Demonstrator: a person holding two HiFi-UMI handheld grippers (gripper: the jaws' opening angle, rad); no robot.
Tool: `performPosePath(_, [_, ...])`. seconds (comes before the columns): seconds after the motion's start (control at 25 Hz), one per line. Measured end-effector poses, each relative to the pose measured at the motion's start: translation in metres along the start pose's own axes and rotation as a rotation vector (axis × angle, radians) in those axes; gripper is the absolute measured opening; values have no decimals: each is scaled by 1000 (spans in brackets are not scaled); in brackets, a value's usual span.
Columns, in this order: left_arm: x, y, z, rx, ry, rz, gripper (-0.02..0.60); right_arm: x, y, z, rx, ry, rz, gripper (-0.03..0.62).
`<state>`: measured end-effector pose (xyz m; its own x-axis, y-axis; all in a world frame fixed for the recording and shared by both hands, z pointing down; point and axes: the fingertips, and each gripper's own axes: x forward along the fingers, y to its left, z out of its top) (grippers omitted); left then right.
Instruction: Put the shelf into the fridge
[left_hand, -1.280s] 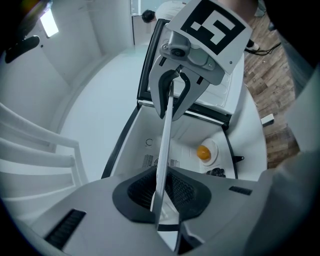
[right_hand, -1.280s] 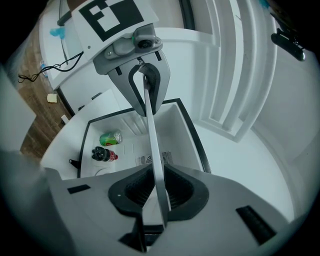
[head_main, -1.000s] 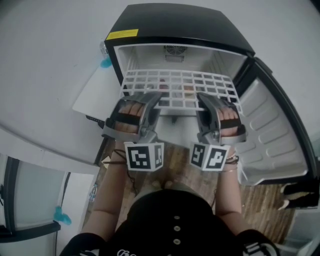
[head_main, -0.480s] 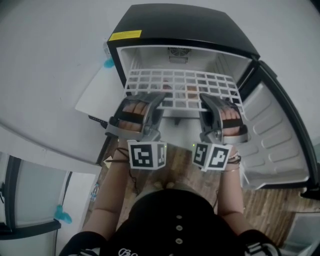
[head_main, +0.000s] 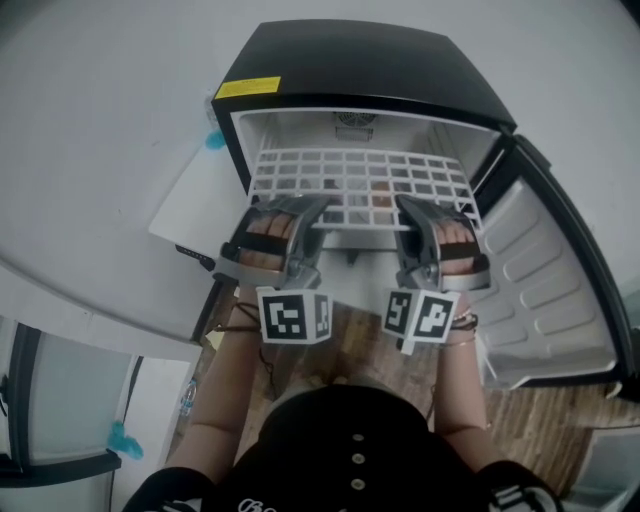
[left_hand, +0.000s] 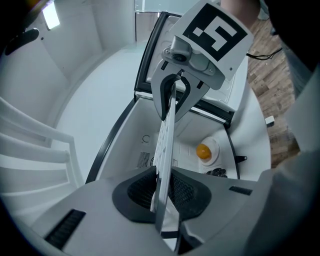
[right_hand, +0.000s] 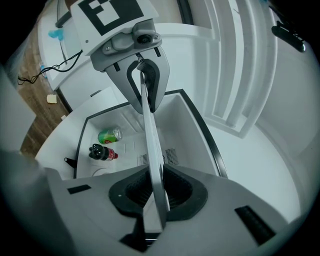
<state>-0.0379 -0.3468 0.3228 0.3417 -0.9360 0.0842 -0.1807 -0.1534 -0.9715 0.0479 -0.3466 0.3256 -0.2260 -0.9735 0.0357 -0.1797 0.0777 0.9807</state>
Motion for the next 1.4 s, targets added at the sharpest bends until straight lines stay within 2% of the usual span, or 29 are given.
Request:
performPosePath(0.6, [22, 4, -6, 3, 0, 10, 48, 24, -2, -6, -23, 4, -6, 44])
performPosePath(0.84, [37, 7, -12, -23, 3, -19, 49, 40, -5, -8, -15, 2, -4, 44])
performPosePath(1.4, [66, 9, -21, -18, 2, -18, 49, 70, -5, -16, -6, 1, 11, 44])
